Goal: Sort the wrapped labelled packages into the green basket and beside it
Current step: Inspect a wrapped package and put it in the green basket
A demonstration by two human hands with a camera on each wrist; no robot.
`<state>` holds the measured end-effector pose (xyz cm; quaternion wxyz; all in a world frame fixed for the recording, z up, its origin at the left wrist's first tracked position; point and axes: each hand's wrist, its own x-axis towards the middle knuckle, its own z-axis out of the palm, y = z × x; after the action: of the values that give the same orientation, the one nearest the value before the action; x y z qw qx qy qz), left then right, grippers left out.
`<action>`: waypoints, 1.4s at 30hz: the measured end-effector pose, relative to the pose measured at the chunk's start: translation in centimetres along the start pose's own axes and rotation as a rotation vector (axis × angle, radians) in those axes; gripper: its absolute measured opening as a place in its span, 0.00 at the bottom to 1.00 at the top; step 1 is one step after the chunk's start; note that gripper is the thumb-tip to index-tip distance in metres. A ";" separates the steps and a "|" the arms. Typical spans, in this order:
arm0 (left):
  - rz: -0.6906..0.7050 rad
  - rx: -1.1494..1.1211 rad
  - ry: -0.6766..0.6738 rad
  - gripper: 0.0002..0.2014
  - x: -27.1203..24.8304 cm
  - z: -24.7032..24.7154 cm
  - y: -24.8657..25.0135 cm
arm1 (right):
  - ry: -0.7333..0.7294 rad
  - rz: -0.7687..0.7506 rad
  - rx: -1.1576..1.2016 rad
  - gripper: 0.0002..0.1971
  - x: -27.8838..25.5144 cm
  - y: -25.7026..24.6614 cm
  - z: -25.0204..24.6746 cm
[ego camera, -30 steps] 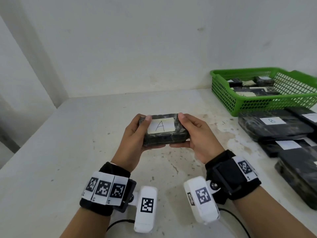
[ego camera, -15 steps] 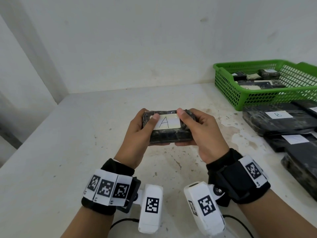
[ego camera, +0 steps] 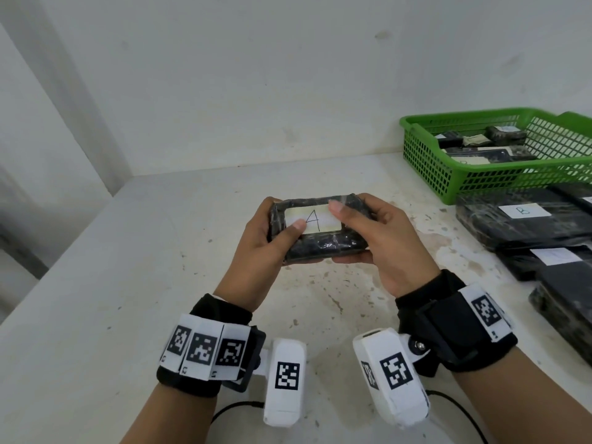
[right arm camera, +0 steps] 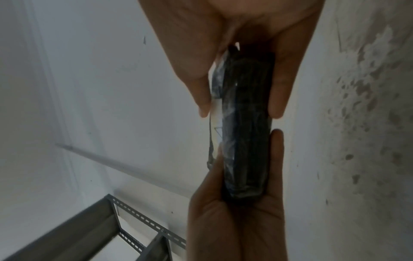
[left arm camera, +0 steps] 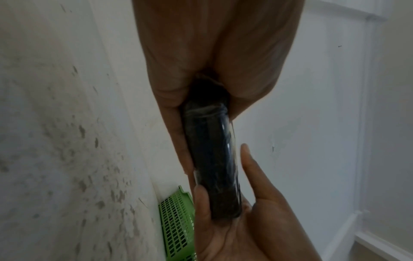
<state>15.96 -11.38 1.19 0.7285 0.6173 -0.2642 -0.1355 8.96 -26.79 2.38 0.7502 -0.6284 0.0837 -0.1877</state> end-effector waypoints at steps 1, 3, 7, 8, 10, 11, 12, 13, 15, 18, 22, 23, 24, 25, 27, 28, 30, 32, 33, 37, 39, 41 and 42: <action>-0.008 -0.024 -0.013 0.08 0.0 0.0 0.1 | 0.010 -0.021 -0.001 0.04 0.0 0.1 0.0; -0.035 -0.072 -0.049 0.12 -0.1 0.0 0.3 | 0.039 -0.060 -0.019 0.05 0.1 0.3 0.0; -0.018 -0.047 -0.027 0.16 0.0 -0.2 0.0 | -0.033 0.005 0.000 0.06 0.4 0.1 -0.4; -0.002 -0.043 -0.011 0.15 0.0 -0.2 -0.1 | -0.058 0.018 0.015 0.07 0.5 0.0 -0.5; 0.020 -0.060 0.000 0.15 0.1 -0.3 -0.2 | -0.086 0.007 0.037 0.14 0.6 -0.2 -0.8; 0.025 -0.074 -0.004 0.17 0.1 -0.3 -0.1 | -0.089 -0.010 0.040 0.17 0.6 -0.2 -0.8; 0.022 -0.092 -0.010 0.19 0.0 -0.3 0.1 | -0.085 -0.026 0.043 0.18 0.5 -0.2 -0.8; 0.012 -0.116 -0.014 0.21 0.0 -0.3 0.3 | -0.078 -0.034 0.048 0.19 0.5 -0.1 -0.8; -0.006 -0.163 -0.008 0.22 0.0 -0.3 0.4 | -0.063 -0.017 0.076 0.18 0.6 0.0 -0.8; 0.024 -0.128 0.034 0.21 0.2 -0.4 0.3 | -0.081 0.035 0.143 0.18 1.0 -0.1 -0.9; 0.045 -0.125 0.063 0.20 0.3 -0.5 0.3 | -0.124 0.023 0.126 0.22 0.9 0.1 -1.0; 0.041 -0.141 0.058 0.20 0.2 -0.5 0.3 | -0.141 0.022 0.131 0.23 0.9 0.1 -1.0; 0.032 -0.153 0.047 0.21 0.1 -0.5 0.4 | -0.155 0.023 0.142 0.24 0.9 0.1 -1.1; 0.020 -0.156 0.029 0.22 0.1 -0.4 0.5 | -0.163 0.024 0.155 0.24 0.9 0.1 -1.1; 0.014 -0.141 -0.014 0.23 -0.1 -0.3 0.6 | -0.164 0.016 0.167 0.24 0.9 0.0 -1.2; 0.026 -0.124 -0.026 0.22 -0.1 -0.3 0.6 | -0.163 0.006 0.159 0.25 0.9 0.1 -1.2; 0.048 -0.085 -0.021 0.20 -0.1 -0.3 0.4 | -0.168 -0.007 0.138 0.26 0.9 0.2 -1.1; 0.061 -0.065 -0.006 0.20 0.0 -0.3 0.2 | -0.170 -0.010 0.135 0.27 1.0 0.4 -1.0; 0.065 -0.068 -0.006 0.20 0.0 -0.3 0.2 | -0.168 -0.014 0.132 0.26 0.9 0.4 -1.0; 0.058 -0.077 -0.035 0.26 -0.2 -0.3 0.3 | -0.118 -0.072 0.047 0.23 0.6 0.7 -0.7; 0.069 -0.031 -0.023 0.28 -0.1 -0.3 0.3 | -0.078 -0.097 0.022 0.20 0.5 1.0 -0.4; 0.086 0.003 0.001 0.28 -0.1 -0.2 0.1 | -0.062 -0.110 0.014 0.19 0.5 1.1 -0.4; 0.092 0.004 0.014 0.28 -0.1 -0.2 0.0 | -0.070 -0.115 0.013 0.19 0.5 1.0 -0.4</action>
<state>15.97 -11.19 1.20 0.7347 0.6069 -0.2873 -0.0968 9.45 -27.20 1.41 0.7448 -0.6334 0.0199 -0.2090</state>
